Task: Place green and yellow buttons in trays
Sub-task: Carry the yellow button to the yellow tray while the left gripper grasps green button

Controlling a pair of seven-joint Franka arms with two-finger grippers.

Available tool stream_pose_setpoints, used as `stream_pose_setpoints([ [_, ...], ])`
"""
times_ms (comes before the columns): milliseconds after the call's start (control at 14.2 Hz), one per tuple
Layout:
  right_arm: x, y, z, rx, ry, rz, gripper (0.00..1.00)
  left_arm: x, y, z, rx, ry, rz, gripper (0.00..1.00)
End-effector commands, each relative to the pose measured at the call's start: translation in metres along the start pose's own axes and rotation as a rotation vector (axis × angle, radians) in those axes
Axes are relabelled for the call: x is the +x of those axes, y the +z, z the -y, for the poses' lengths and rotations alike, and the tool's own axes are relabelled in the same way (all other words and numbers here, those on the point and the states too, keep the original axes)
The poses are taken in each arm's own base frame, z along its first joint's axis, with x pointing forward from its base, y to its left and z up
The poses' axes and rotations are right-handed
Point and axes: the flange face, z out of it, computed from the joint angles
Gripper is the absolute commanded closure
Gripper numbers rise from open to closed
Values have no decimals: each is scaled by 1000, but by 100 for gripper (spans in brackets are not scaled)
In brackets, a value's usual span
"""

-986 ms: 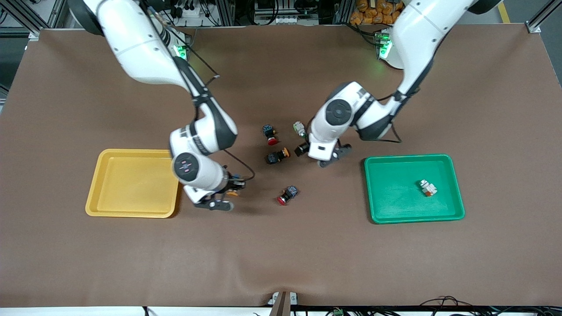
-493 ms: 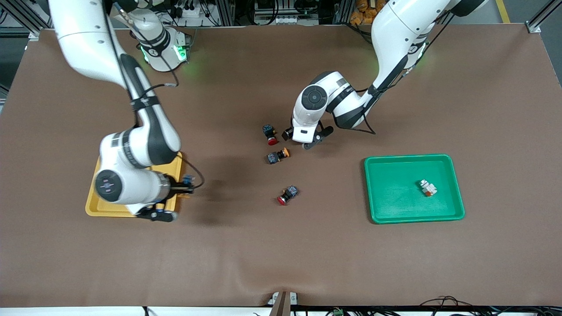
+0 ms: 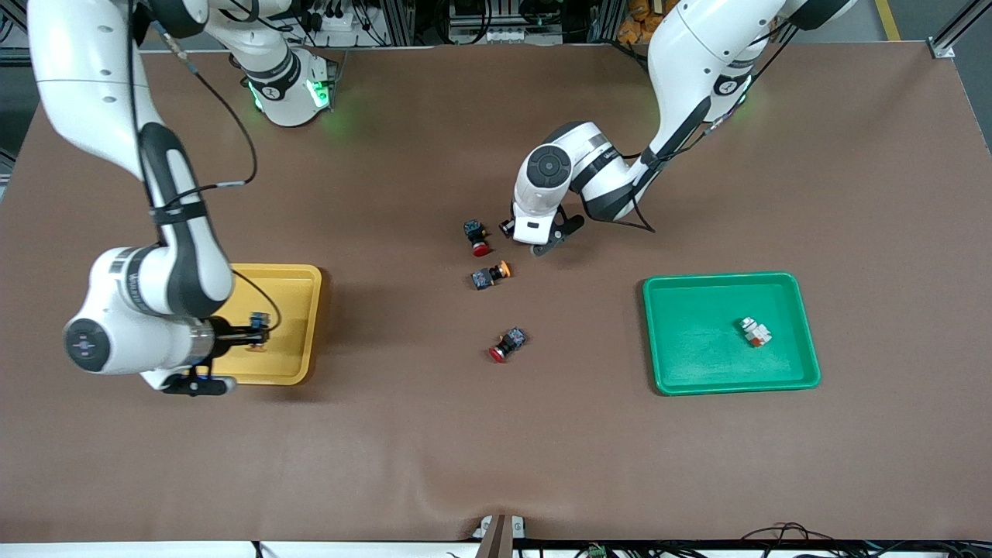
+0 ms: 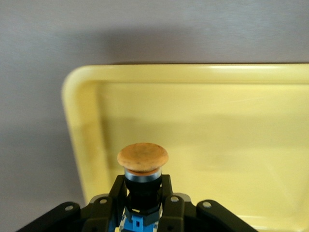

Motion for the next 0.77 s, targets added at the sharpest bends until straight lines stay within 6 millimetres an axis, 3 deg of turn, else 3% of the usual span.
stream_pose_setpoints([
  [0, -2, 6, -29, 11, -66, 12, 100, 11, -10, -2, -25, -30, -10, 100],
  [211, -10, 30, -85, 51, -110, 50, 100, 39, -44, -6, -73, -57, -41, 100],
  [282, -12, 33, -94, 57, -120, 56, 100, 54, -58, -6, -92, -64, -58, 100],
  [352, -12, 33, -97, 58, -131, 52, 94, 70, -73, -6, -90, -57, -84, 100],
  [423, -11, 41, -104, 60, -137, 51, 72, 91, -85, -4, -62, -47, -110, 100],
  [493, -9, 47, -115, 64, -132, 40, 15, 108, -97, -4, -28, -35, -130, 100],
  [563, -9, 49, -117, 65, -129, 37, 0, 121, -108, -2, 8, -10, -146, 100],
  [704, -9, 47, -106, 70, -139, 48, 0, 166, -134, 7, 42, 38, -160, 100],
])
